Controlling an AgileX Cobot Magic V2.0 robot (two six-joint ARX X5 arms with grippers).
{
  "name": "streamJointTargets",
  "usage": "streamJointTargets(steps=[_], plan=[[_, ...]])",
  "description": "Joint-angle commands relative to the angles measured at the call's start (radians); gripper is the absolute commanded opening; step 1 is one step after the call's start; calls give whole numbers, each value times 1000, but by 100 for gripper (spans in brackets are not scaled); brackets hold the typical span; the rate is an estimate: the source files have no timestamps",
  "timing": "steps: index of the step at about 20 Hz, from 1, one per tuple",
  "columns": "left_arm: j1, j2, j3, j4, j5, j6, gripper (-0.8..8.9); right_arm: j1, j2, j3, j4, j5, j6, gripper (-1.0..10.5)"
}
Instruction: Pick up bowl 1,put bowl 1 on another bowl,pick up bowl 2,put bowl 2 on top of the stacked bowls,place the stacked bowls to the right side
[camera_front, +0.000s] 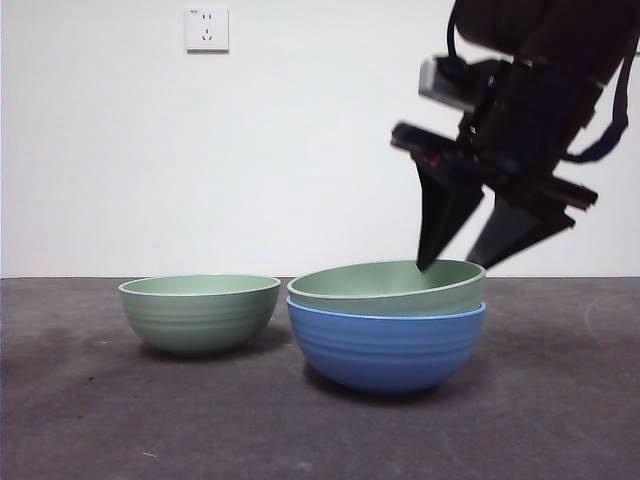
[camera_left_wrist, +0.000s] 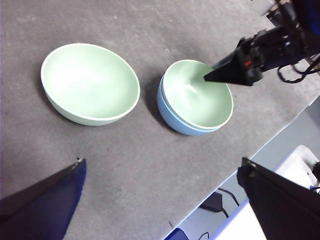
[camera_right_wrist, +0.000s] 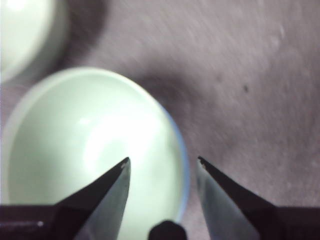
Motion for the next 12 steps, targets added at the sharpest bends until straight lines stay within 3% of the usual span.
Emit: streamJointTargets(steps=[1, 5, 12], plan=[[-9, 43, 1, 17, -13, -2, 543, 3, -68, 8, 4, 0, -5, 221], [-45, 149, 1, 85, -111, -10, 543, 0, -251, 16, -23, 7, -5, 221], [-152, 465, 1, 441, -269, -208, 534, 0, -542, 16, -194, 7, -5, 220]])
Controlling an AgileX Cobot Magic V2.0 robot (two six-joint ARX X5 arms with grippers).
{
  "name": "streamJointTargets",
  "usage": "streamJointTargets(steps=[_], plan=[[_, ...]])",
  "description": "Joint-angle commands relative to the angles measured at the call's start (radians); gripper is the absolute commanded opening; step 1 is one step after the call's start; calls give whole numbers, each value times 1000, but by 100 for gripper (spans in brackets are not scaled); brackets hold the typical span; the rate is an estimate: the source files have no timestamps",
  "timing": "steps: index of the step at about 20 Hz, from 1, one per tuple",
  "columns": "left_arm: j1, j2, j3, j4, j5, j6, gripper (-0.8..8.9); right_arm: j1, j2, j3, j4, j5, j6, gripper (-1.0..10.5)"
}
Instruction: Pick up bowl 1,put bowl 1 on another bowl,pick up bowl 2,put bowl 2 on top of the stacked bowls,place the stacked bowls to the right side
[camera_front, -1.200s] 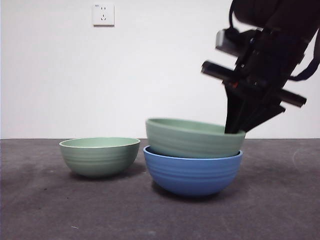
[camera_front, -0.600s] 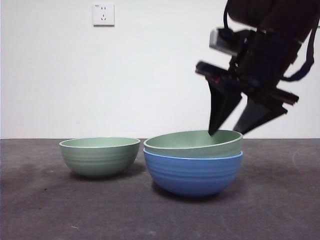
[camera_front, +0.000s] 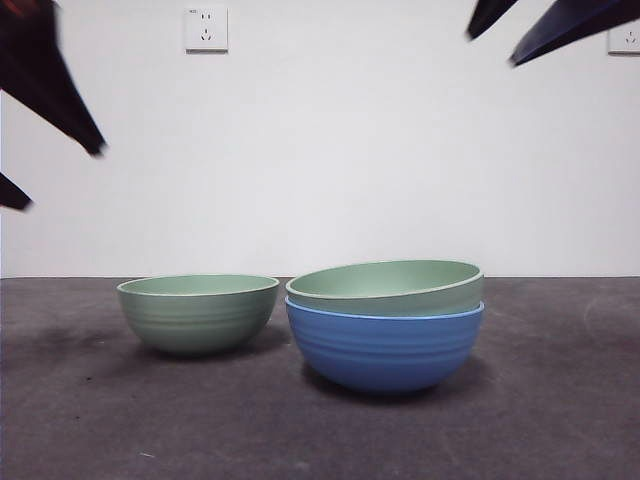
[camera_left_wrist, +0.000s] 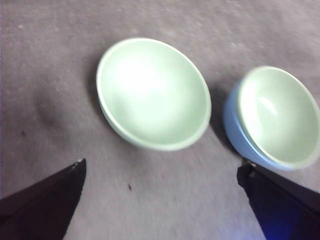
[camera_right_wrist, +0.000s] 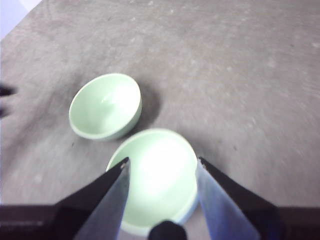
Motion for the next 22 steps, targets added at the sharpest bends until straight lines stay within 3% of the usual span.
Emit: streamJointTargets(steps=[1, 6, 8, 11, 14, 18, 21, 22], plan=[[-38, 105, 2, 101, -53, -82, 534, 0, -51, 1, -65, 3, -4, 220], [-97, 324, 57, 209, -250, -123, 530, 1, -143, 1, -182, 3, 8, 220], [-107, 390, 107, 209, -286, -124, 528, 1, -165, 1, -199, 3, 15, 220], [-119, 472, 167, 195, -290, -128, 406, 1, -183, 1, -207, 3, 16, 220], [-129, 514, 177, 175, -302, -128, 398, 1, -183, 1, -221, 3, 15, 220], [-132, 518, 177, 176, -297, -129, 84, 1, -183, 1, -222, 4, 14, 220], [-132, 518, 179, 177, -298, -146, 79, 1, -183, 1, -222, 4, 14, 220], [-132, 518, 183, 177, -298, -145, 14, 1, -183, 1, -222, 4, 14, 220]])
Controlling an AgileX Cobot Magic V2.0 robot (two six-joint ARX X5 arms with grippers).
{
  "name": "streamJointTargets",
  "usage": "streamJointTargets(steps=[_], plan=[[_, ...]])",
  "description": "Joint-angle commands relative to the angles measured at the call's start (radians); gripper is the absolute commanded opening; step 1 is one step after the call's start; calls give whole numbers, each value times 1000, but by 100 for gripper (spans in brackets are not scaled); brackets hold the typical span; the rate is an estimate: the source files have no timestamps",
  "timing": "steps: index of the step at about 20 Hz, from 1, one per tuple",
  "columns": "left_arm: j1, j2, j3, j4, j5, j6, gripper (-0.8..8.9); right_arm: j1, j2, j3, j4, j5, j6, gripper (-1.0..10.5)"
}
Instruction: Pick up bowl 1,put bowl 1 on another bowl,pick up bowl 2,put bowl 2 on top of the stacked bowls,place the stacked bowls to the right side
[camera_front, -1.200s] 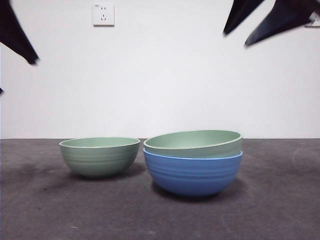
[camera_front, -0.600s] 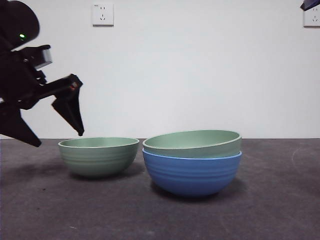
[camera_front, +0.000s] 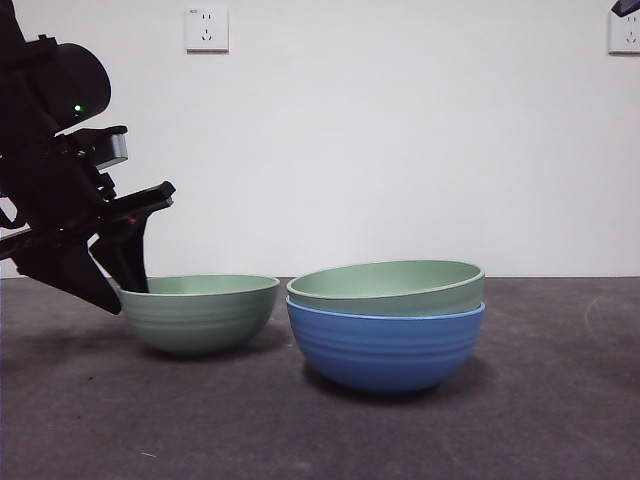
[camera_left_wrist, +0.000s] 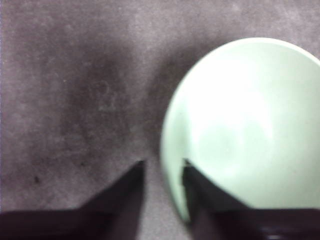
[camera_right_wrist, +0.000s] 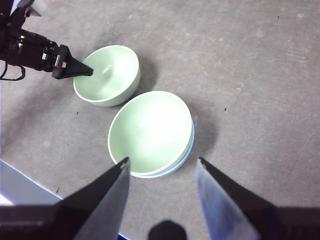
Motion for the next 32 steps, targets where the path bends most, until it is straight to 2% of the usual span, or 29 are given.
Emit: streamJointTargets(steps=[1, 5, 10, 15, 18, 21, 32], plan=[[-4, 3, 6, 7, 1, -11, -8, 1, -1, 1, 3, 3, 9, 220], [-4, -4, 43, -12, 3, -11, -8, 1, -1, 1, 2, 3, 10, 220], [-33, -64, 138, -142, 55, -2, -8, 1, -1, 1, 2, 3, 10, 220], [-195, -129, 202, -222, 56, 16, -8, 1, -1, 1, 2, 3, 10, 220], [-321, -124, 202, -211, 27, 16, -8, 1, -1, 1, 2, 3, 10, 220], [-407, -114, 202, -151, -49, 12, -8, 1, -1, 1, 2, 3, 10, 220], [-427, 78, 202, -66, -50, -14, -8, 1, -1, 1, 2, 3, 10, 220]])
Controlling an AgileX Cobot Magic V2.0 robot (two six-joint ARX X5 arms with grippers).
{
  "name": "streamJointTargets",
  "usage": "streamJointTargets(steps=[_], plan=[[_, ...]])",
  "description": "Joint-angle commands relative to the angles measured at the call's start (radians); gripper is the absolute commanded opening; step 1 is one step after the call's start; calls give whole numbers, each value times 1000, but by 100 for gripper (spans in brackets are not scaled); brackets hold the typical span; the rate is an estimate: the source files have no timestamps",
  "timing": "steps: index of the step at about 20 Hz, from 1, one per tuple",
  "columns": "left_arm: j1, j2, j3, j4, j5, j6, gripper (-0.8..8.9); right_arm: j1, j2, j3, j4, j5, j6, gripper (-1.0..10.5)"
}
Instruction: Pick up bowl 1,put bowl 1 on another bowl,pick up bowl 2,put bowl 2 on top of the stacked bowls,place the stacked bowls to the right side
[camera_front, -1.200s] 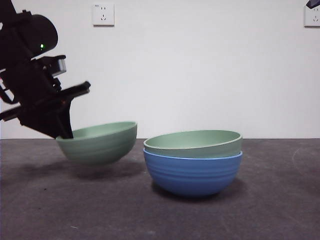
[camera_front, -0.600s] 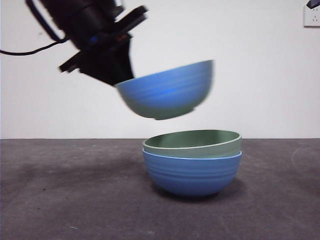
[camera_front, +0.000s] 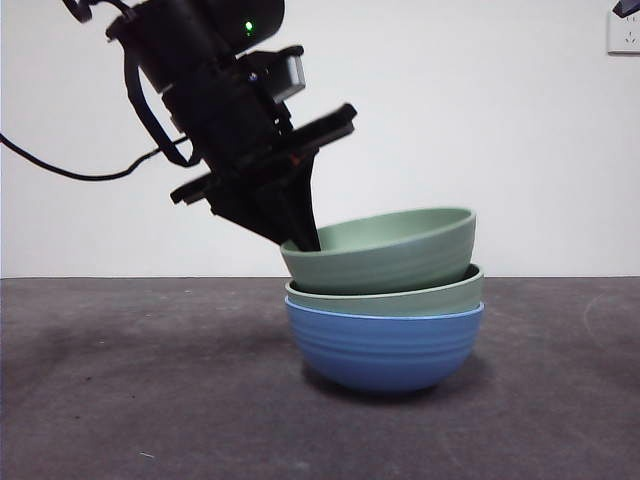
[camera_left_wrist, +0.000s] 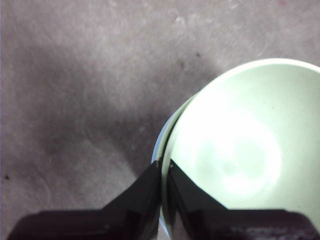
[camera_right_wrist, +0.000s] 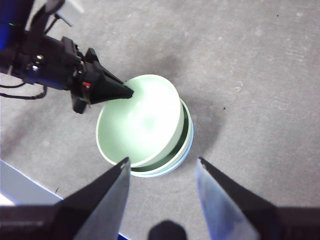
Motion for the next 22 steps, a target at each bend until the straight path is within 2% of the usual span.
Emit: streamJointTargets(steps=[1, 5, 6, 8, 10, 13, 17, 19, 21, 22], plan=[[-3, 38, -3, 3, 4, -8, -8, 1, -1, 1, 5, 3, 10, 220], [-11, 51, -3, 7, 4, -6, 4, 1, -1, 1, 5, 3, 10, 220], [-11, 51, -1, 6, 5, -7, 40, 1, -1, 1, 5, 3, 10, 220], [-10, 51, 18, -21, 5, -7, 196, 1, -1, 1, 5, 3, 13, 220], [-10, 51, 53, -59, 5, -7, 288, 1, -1, 1, 5, 3, 17, 220], [-10, 43, 124, -129, 4, -6, 293, 1, -1, 1, -14, 3, 17, 221], [-10, 36, 247, -315, -4, 31, 292, 0, 0, 1, -34, 5, 18, 228], [-8, 10, 283, -371, -19, 35, 293, 0, 19, 1, -32, 7, 38, 322], [-3, -52, 285, -383, -33, 41, 292, 0, 65, 1, -30, 7, 44, 545], [-2, -86, 285, -393, -48, 45, 293, 0, 98, 1, -21, 7, 44, 593]])
